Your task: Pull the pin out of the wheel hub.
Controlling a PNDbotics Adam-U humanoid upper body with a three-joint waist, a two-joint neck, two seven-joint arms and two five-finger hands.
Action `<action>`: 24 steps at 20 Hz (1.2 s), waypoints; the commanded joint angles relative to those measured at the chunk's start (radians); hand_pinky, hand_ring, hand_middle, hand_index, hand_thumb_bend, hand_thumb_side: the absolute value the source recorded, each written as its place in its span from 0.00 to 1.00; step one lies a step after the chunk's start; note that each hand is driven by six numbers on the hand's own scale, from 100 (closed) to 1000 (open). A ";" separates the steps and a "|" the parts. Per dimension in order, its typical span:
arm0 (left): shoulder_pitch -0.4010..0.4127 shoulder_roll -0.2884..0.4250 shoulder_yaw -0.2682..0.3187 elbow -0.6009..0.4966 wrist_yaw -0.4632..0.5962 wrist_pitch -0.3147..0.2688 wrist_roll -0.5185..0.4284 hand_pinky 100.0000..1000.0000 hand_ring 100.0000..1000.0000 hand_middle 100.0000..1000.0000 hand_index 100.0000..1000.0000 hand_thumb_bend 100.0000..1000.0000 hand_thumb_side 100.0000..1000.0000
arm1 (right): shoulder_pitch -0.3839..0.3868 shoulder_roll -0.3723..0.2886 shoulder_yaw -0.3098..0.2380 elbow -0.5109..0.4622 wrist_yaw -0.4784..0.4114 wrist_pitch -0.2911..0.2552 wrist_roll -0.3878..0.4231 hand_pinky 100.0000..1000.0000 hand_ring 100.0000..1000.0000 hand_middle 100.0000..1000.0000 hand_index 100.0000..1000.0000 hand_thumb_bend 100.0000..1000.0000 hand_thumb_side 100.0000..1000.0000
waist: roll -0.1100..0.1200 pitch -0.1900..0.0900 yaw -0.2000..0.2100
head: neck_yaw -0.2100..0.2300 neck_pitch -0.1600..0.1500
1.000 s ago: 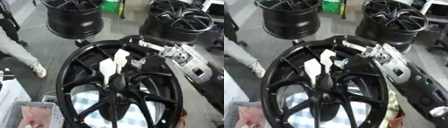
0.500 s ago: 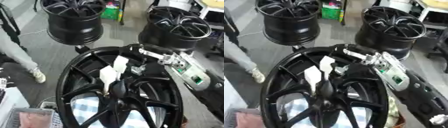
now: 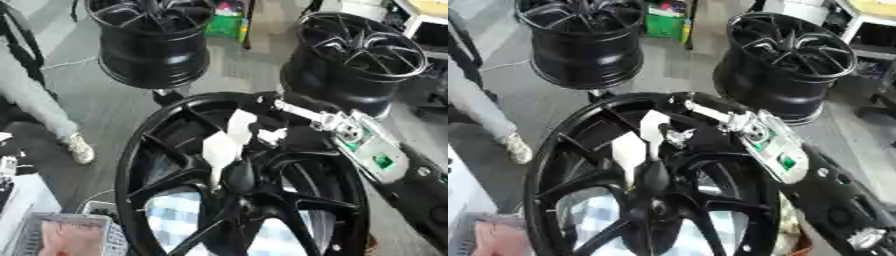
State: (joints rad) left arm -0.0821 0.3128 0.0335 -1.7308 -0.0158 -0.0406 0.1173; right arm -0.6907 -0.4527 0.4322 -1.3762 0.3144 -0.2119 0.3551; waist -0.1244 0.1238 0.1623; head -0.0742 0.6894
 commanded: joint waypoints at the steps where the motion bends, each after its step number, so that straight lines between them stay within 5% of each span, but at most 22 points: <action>1: -0.015 0.006 -0.003 -0.014 -0.004 -0.002 -0.006 0.60 0.59 0.63 0.79 0.03 0.73 | -0.012 -0.003 0.005 0.024 -0.001 -0.002 -0.004 0.84 0.86 0.86 1.00 0.00 0.69 | 0.009 -0.006 0.003 | 0.002 0.010; 16: -0.017 0.002 -0.005 -0.011 -0.009 -0.001 -0.011 0.60 0.59 0.63 0.79 0.03 0.73 | -0.036 0.039 0.023 0.031 -0.001 -0.028 -0.006 0.81 0.84 0.85 0.99 0.00 0.80 | 0.006 0.000 0.007 | -0.007 0.031; 24: -0.017 0.001 -0.008 -0.009 -0.009 -0.001 -0.016 0.61 0.59 0.63 0.79 0.03 0.74 | -0.060 0.073 0.028 0.026 0.009 -0.018 -0.021 0.78 0.82 0.84 0.99 0.00 0.75 | 0.005 -0.001 0.012 | -0.024 0.041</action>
State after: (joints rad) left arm -0.0875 0.3063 0.0278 -1.7300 -0.0192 -0.0399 0.1051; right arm -0.7221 -0.3839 0.4684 -1.3295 0.3200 -0.2313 0.3421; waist -0.1254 0.1334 0.1727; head -0.0932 0.7279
